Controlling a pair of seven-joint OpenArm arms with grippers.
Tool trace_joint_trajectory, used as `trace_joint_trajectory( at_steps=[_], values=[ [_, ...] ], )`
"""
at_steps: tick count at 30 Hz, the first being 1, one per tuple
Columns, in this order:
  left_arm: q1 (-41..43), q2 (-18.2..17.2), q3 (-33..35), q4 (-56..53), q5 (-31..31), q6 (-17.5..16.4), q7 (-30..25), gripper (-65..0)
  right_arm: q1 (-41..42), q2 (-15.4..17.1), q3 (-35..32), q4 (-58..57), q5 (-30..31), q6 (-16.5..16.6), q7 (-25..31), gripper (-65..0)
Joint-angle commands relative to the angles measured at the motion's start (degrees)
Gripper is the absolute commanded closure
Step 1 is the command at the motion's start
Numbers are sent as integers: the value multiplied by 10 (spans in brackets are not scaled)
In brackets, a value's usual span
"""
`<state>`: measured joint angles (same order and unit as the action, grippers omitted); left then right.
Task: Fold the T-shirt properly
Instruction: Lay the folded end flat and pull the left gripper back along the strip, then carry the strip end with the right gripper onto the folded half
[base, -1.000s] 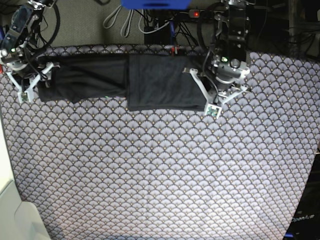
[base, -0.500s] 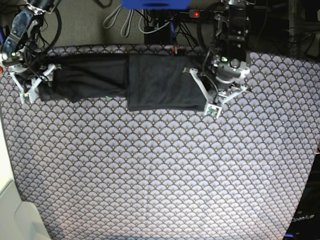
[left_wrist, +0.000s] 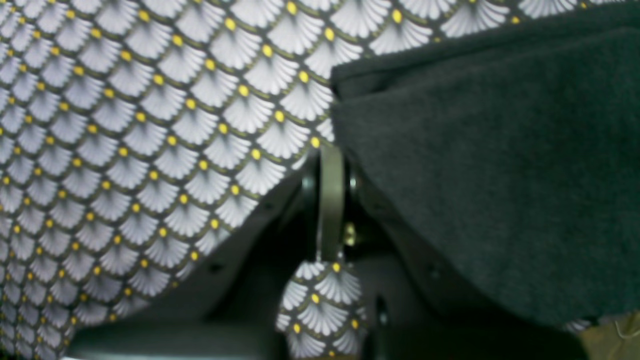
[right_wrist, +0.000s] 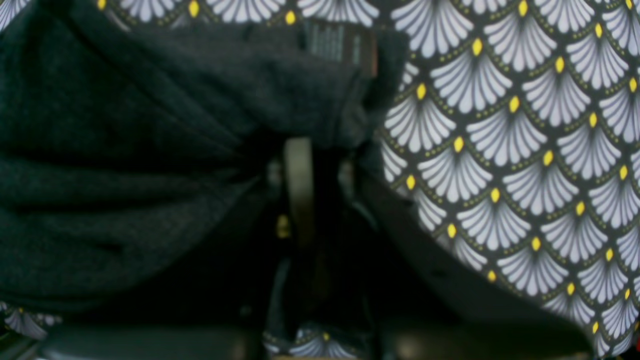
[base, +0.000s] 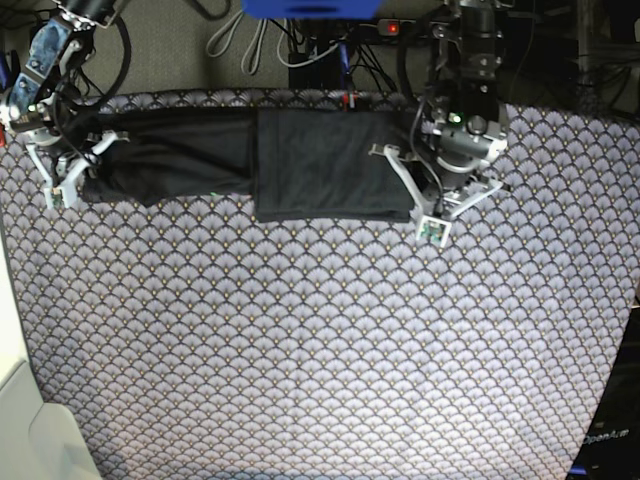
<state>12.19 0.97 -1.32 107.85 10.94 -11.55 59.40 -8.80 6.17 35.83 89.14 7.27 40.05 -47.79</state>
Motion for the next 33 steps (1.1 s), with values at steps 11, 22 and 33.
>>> trace_joint_trajectory(
  at_steps=[11, 22, 33],
  values=[
    [8, -18, -96, 11, -4, 3, -7, -4, -23, 2, 0, 105, -13, -1, -12, 0],
    [11, -37, -178, 11, -4, 2, -7, -4, -74, -42, -79, 219, -16, -1, -12, 0],
    [29, -55, -224, 11, -4, 2, -12, -4, -94, -62, -197, 246, -16, -1, -12, 0]
  ],
)
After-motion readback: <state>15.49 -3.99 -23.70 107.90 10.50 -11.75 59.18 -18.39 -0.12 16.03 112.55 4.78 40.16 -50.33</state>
